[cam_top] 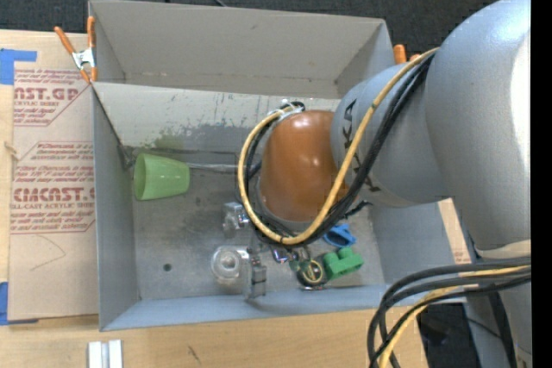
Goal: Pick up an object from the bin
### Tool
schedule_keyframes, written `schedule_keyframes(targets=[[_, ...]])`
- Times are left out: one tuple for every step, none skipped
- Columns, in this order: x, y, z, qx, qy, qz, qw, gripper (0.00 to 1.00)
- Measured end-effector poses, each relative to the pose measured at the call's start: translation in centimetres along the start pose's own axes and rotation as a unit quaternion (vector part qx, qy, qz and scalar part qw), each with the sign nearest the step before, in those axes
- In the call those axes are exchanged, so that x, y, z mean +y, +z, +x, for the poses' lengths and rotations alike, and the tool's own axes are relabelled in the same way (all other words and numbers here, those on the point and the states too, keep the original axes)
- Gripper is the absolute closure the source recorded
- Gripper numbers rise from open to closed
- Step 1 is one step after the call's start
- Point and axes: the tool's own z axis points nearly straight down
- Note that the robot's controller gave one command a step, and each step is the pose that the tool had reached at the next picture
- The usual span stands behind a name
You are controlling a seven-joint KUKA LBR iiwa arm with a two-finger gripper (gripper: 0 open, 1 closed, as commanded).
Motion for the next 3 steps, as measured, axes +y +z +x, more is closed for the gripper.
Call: schedule_keyframes(targets=[[0.0, -1.0, -0.1, 0.0003, 0.06, 0.0, 0.9982, 0.0], [0.8, 3.2, 0.2, -0.0006, 0.107, 0.0, 0.9943, 0.0], [0.8, 3.2, 0.1, -0.0025, 0.107, -0.001, 0.9943, 0.0]])
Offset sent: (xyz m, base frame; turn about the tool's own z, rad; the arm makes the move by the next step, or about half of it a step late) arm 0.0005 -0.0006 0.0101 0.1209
